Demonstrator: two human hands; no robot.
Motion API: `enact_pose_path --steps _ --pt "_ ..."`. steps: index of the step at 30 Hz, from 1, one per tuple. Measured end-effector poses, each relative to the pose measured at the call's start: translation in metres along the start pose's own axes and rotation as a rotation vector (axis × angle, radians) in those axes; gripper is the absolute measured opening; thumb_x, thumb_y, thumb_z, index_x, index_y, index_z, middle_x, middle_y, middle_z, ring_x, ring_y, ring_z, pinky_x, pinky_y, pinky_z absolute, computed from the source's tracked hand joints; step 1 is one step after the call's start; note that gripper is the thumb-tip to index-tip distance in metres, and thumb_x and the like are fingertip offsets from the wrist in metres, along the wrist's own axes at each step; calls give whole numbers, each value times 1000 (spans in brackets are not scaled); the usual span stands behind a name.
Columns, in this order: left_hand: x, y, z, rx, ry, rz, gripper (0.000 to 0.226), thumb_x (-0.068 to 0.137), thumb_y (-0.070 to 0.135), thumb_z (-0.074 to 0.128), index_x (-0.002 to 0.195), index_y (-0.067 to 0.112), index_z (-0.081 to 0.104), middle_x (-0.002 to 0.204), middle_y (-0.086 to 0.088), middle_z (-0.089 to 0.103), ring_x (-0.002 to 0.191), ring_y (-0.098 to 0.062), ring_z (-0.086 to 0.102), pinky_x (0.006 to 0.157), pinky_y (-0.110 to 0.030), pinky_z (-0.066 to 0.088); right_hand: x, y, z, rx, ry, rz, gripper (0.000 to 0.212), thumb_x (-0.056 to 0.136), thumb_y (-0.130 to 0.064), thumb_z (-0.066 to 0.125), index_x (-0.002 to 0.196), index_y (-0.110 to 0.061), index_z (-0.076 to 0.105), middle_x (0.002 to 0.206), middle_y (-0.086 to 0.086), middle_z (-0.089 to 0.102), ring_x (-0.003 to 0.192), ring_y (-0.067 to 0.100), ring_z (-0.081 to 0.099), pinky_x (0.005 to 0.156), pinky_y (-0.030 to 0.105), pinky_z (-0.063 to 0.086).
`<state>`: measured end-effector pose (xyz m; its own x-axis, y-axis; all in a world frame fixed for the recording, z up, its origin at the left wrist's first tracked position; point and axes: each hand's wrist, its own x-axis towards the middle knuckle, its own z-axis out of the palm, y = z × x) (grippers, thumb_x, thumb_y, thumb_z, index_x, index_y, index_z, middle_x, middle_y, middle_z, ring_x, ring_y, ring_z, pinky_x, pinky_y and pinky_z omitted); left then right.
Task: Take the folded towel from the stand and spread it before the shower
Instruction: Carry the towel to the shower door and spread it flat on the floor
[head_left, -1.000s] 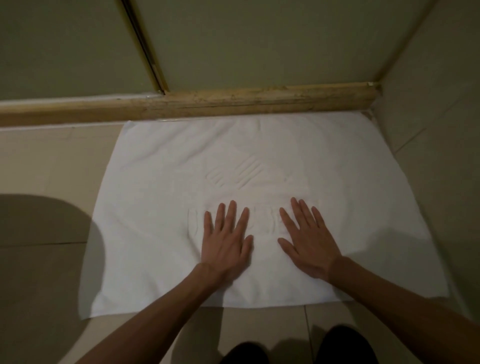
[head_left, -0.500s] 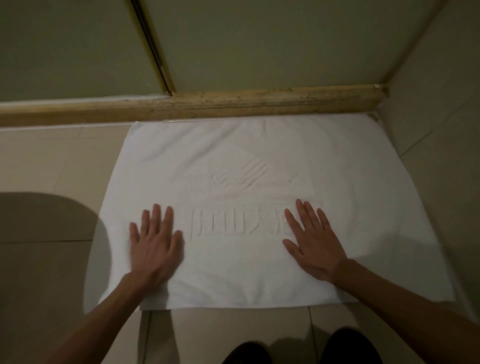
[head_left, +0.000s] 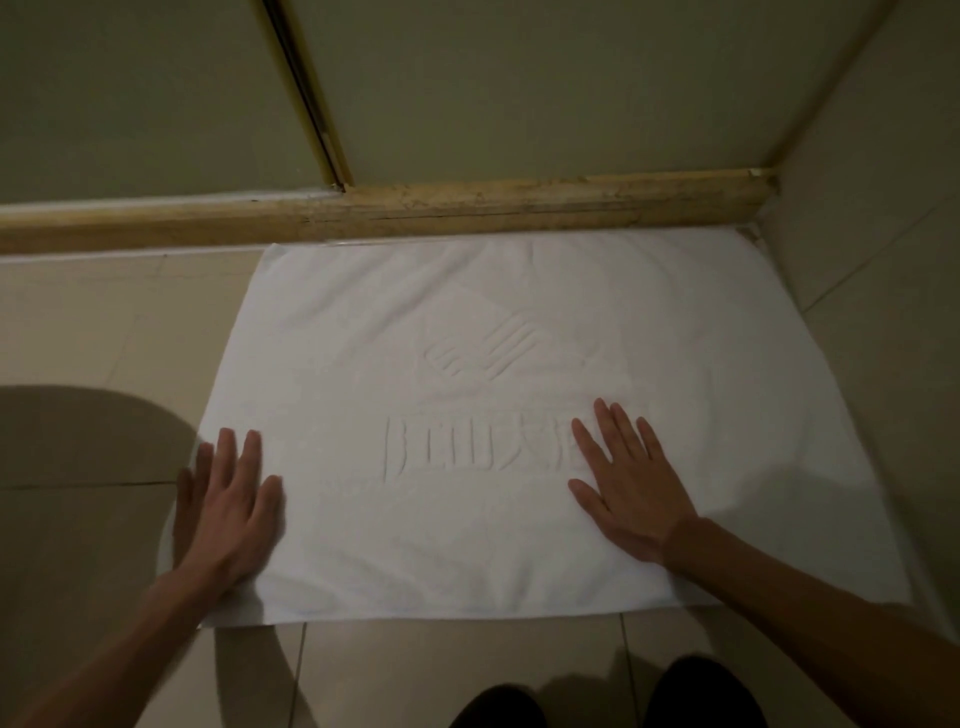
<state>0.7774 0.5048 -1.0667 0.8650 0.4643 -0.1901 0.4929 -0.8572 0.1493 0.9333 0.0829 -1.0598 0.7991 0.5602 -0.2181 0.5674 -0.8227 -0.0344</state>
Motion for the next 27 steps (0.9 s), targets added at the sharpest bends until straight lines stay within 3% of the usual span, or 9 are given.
enact_pose_path --steps 3,9,15,18,27 --pt "-1 0 -1 18 -2 -4 76 88 63 5 152 24 15 160 -3 2 146 -19 -4 112 -27 -15 0 0 -1 -15 -2 1 74 87 -60 -13 149 -21 -8 157 14 -14 145 27 -13 118 44 -3" --pt "0 -1 2 15 5 -5 79 86 69 0 153 28 10 160 0 -3 145 -15 -11 110 -26 -18 -1 1 2 -10 0 -1 70 88 -60 -9 146 -22 -15 155 12 -18 144 26 -16 118 43 -6" --pt "-1 8 2 -27 -39 70 74 88 70 3 151 32 -9 160 -4 -14 143 -17 -24 117 -43 -11 -9 3 3 23 -12 10 69 88 -59 -6 145 -22 -17 154 12 -22 144 25 -19 117 40 -10" --pt "-6 33 0 -38 -24 124 74 88 70 2 150 32 -11 158 -2 -19 143 -18 -25 116 -45 -13 -15 -2 2 41 -26 4 69 88 -59 -7 145 -22 -17 154 12 -22 143 26 -19 116 40 -11" --pt "-50 132 14 11 -73 336 76 86 70 1 150 31 -10 159 -7 -15 144 -28 -22 114 -48 -16 -24 -43 -5 123 11 -95 70 94 -56 11 151 -16 8 157 18 -3 145 31 -8 118 47 3"
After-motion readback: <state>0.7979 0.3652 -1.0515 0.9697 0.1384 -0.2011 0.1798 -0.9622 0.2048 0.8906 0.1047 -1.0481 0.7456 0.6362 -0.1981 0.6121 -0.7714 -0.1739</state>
